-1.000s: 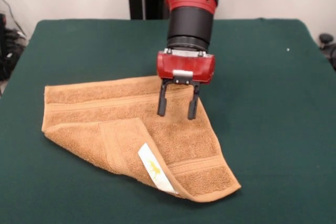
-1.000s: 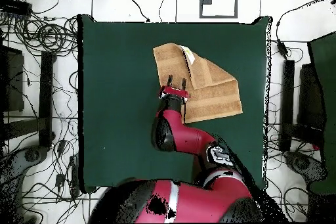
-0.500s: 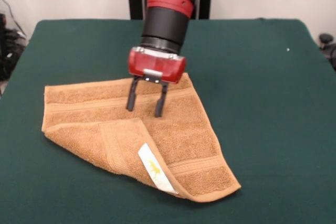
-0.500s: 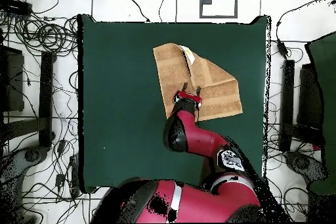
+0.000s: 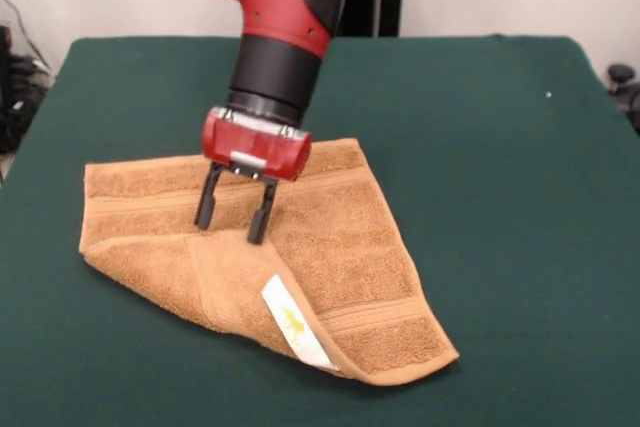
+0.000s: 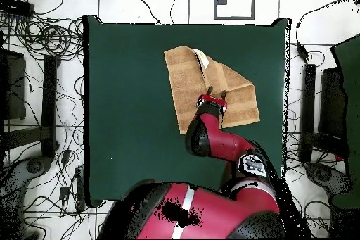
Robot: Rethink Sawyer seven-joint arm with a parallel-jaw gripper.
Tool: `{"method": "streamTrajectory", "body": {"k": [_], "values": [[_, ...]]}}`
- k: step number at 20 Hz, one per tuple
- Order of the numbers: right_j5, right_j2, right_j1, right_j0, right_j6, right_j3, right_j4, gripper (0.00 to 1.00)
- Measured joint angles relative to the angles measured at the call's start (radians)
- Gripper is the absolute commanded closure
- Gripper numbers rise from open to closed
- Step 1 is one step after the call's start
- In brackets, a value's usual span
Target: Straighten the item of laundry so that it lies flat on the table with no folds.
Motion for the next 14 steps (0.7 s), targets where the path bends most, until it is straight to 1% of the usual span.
{"method": "streamTrajectory", "body": {"k": [2,4,6,8,11,14], "values": [[-0.022,-0.029,0.029,0.021,0.0,-0.025,0.003,0.0],[-0.077,-0.078,0.063,0.068,0.0,-0.039,0.028,0.0],[-0.118,-0.108,0.081,0.098,0.0,-0.04,0.051,0.0],[-0.225,-0.165,0.12,0.163,0.0,-0.04,0.106,0.0],[-0.305,-0.2,0.143,0.208,0.0,-0.04,0.137,0.0],[-0.368,-0.232,0.158,0.245,0.0,-0.04,0.148,0.0]]}}
